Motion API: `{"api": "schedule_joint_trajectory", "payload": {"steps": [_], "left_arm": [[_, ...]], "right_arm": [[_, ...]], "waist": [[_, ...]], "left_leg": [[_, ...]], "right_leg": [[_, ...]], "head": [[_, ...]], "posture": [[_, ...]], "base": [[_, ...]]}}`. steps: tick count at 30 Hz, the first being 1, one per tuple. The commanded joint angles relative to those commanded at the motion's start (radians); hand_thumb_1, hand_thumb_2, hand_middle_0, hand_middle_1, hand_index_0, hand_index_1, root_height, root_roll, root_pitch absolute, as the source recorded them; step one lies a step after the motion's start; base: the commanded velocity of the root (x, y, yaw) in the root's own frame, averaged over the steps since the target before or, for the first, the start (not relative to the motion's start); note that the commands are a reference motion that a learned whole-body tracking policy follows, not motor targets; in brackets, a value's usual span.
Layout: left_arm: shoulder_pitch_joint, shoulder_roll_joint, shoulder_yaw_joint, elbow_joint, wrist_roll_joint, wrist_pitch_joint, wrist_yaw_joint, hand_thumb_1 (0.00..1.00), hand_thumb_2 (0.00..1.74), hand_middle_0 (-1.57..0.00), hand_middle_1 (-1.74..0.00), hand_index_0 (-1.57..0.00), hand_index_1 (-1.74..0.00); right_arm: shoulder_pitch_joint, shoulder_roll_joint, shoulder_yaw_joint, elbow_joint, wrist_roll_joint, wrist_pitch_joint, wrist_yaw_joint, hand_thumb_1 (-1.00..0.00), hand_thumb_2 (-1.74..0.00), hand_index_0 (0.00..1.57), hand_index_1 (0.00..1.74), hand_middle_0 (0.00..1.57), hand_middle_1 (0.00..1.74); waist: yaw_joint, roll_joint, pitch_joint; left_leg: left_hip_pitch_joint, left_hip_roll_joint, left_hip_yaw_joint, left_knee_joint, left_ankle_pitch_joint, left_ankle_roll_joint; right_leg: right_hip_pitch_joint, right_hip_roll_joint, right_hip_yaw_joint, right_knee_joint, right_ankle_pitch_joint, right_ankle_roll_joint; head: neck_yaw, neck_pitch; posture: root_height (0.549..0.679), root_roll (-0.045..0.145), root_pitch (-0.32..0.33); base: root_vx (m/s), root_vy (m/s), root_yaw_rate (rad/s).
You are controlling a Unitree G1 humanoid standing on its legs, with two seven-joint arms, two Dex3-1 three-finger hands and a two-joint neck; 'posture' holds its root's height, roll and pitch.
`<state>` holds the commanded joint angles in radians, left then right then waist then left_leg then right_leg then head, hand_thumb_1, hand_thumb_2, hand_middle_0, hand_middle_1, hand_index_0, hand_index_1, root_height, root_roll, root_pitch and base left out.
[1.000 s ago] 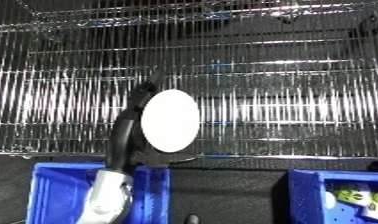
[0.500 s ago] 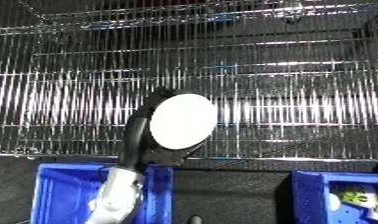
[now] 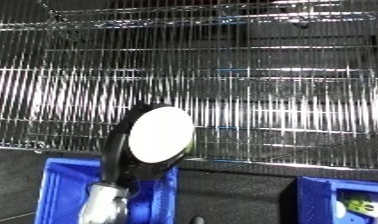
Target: Pick up the object and place it into the box
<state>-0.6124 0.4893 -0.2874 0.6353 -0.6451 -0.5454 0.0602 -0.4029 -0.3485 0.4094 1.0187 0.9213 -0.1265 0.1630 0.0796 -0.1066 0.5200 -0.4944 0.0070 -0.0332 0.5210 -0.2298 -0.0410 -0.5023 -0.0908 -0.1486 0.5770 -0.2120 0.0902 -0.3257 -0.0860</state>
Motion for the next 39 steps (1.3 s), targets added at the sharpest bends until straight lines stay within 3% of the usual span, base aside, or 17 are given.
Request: {"api": "schedule_joint_trajectory", "payload": {"steps": [4,10,15,23,28,32,39], "left_arm": [[0.081,0.021,0.046,-0.131,-0.002,-0.021,0.020,1.00,1.74,-1.57,-1.74,-1.57,-1.74],[0.209,0.051,0.121,-0.294,0.032,-0.030,0.066,1.00,1.74,-1.57,-1.74,-1.57,-1.74],[0.305,0.058,0.178,-0.336,0.000,-0.046,0.103,1.00,1.74,-1.57,-1.74,-1.57,-1.74],[0.390,0.021,0.252,-0.181,-0.108,-0.071,0.154,1.00,1.74,-1.57,-1.74,-1.57,-1.74],[0.405,0.010,0.295,-0.006,-0.162,-0.078,0.139,1.00,1.74,-1.57,-1.74,-1.57,-1.74],[0.398,0.011,0.312,0.127,-0.174,-0.074,0.105,1.00,1.74,-1.57,-1.74,-1.57,-1.74],[0.373,0.005,0.314,0.309,-0.190,-0.039,0.014,0.65,1.13,-1.02,-1.13,-1.02,-1.13]], "right_arm": [[0.026,-0.009,-0.031,0.021,0.023,-0.013,-0.002,0.00,0.00,0.00,0.00,0.00,0.00],[0.072,-0.014,-0.085,0.065,0.060,-0.029,0.016,0.00,0.00,0.00,0.00,0.00,0.00],[0.107,-0.016,-0.114,0.098,0.080,-0.048,0.049,0.00,0.00,0.00,0.00,0.00,0.00],[0.134,-0.009,-0.134,0.130,0.094,-0.066,0.076,0.00,0.00,0.00,0.00,0.00,0.00],[0.158,0.006,-0.134,0.138,0.094,-0.069,0.088,0.00,0.00,0.00,0.00,0.00,0.00],[0.163,0.009,-0.117,0.151,0.075,-0.071,0.108,0.00,0.00,0.00,0.00,0.00,0.00],[0.151,0.001,-0.087,0.163,0.051,-0.059,0.110,0.00,0.00,0.00,0.00,0.00,0.00]], "waist": [[0.032,0.020,0.000],[0.084,0.044,0.000],[0.116,0.051,0.000],[0.143,0.036,0.000],[0.151,0.018,0.000],[0.143,0.001,0.000],[0.129,-0.025,0.000]], "left_leg": [[0.008,-0.017,-0.012,-0.014,0.003,0.0013],[0.018,-0.047,-0.039,-0.011,-0.002,0.0069],[0.034,-0.055,-0.058,-0.020,0.002,0.0072],[0.061,-0.054,-0.073,-0.044,0.018,0.0041],[0.073,-0.046,-0.079,-0.064,0.028,0.0010],[0.082,-0.036,-0.079,-0.069,0.030,0.0007],[0.102,-0.018,-0.078,-0.087,0.041,-0.0080]], "right_leg": [[0.014,-0.0111,-0.014,-0.011,-0.002,-0.0026],[0.039,-0.0304,-0.042,0.000,-0.019,-0.0114],[0.066,-0.0411,-0.064,-0.002,-0.028,-0.0162],[0.105,-0.0478,-0.090,-0.003,-0.047,-0.0258],[0.119,-0.0444,-0.095,0.006,-0.062,-0.0300],[0.126,-0.0344,-0.089,0.008,-0.070,-0.0359],[0.146,-0.0172,-0.082,-0.003,-0.081,-0.0438]], "head": [[0.044,-0.021],[0.052,-0.054],[0.011,-0.066],[-0.174,-0.104],[-0.255,-0.119],[-0.306,-0.133],[-0.366,-0.187]], "posture": [[0.653,0.021,0.152],[0.655,0.030,0.141],[0.656,0.034,0.129],[0.657,0.035,0.111],[0.656,0.032,0.103],[0.655,0.031,0.099],[0.655,0.031,0.090]], "base": [[-0.023,-0.025,0.204],[-0.012,-0.035,0.229],[-0.006,-0.031,0.179],[-0.005,-0.027,0.132],[0.023,-0.040,0.109],[0.004,0.016,-0.021],[-0.008,0.046,-0.030]]}}
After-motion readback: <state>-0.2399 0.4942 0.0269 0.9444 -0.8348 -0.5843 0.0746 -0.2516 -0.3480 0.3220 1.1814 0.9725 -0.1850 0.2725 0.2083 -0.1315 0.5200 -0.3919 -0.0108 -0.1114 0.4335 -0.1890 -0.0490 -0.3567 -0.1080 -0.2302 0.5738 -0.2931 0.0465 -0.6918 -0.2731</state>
